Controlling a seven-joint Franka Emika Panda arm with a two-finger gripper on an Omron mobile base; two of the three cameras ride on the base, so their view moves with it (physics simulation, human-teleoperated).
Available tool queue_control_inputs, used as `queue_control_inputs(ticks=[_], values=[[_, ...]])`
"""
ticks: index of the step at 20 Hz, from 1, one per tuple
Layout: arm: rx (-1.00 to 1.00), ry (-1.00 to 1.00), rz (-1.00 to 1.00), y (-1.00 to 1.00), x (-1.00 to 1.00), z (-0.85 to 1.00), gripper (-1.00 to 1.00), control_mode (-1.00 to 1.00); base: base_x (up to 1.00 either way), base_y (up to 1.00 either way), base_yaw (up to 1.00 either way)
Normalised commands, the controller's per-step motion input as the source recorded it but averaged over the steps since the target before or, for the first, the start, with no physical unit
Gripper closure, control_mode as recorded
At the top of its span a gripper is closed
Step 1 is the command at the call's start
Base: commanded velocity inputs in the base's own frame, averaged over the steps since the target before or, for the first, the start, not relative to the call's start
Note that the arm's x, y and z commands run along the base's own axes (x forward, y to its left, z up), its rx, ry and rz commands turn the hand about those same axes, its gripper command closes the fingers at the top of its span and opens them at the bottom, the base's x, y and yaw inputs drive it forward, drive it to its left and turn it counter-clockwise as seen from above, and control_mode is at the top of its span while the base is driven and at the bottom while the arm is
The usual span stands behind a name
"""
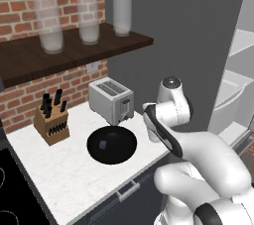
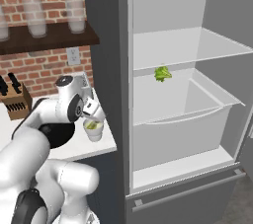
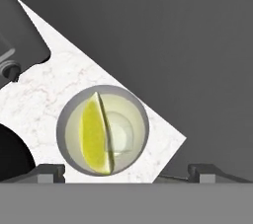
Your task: Grab a lemon wedge from the fridge and one ice cube from the ice bowl, and put them in the glass of lemonade.
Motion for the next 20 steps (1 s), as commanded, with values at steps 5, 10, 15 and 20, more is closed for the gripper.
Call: queue_control_inputs(ticks=[5,10,15,20], values=[[0.00,-0.01,0.02,0.13,-0.44,0.04,-1.00,-1.00,0.00,0.00,0.00],[0.00,-0.04,0.04,0.17,-0.36,0.04,-1.00,-1.00,0.00,0.00,0.00],[0.00,-0.01,0.03,0.08,-0.30,0.06,-1.00,-1.00,0.00,0.00,0.00],[0.00,-0.02,0.02,0.05,-0.36,0.15,-1.00,-1.00,0.00,0.00,0.00]])
